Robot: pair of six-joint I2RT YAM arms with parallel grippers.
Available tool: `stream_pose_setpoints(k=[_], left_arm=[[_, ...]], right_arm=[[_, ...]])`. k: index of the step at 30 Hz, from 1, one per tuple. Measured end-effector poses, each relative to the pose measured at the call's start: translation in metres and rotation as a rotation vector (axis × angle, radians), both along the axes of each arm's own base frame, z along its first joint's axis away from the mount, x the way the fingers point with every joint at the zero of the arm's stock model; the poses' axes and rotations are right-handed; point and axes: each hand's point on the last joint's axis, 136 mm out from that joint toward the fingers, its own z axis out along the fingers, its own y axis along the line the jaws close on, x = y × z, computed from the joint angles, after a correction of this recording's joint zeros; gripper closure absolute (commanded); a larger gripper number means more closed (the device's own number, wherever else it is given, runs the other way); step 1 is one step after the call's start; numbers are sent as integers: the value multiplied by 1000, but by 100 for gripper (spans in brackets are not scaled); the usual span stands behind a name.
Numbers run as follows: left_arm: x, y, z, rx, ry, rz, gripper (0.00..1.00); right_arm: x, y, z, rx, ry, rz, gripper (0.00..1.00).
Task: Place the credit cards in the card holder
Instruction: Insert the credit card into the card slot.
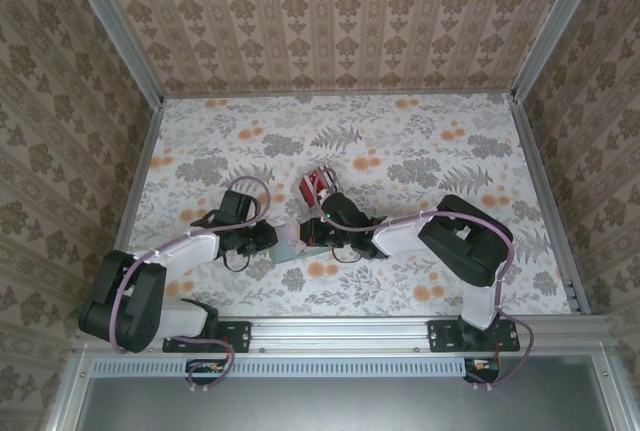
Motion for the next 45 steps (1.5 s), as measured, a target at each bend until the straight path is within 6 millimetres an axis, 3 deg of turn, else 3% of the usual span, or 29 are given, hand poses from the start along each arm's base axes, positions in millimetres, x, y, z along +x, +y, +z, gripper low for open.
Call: stream_pose_setpoints(k=[14, 20, 24, 30, 38, 45], left_arm=[[2, -1, 0, -7, -12, 0, 83], [3, -2, 0, -12, -15, 5, 85], [3, -2, 0, -13, -18, 5, 86], [2, -1, -1, -14, -19, 5, 88], [2, -1, 0, -17, -27, 6, 91], [2, 0, 0, -16, -32, 8, 93]], right_arm=[[-13, 16, 3, -51, -77, -48, 98], [-14, 14, -2, -92, -76, -57, 76], [-18, 7, -4, -136, -76, -51, 74], [-18, -4, -5, -172, -68, -39, 78], [-21, -8, -10, -197, -52, -10, 100], [-19, -11, -11, -162, -20, -13, 100]])
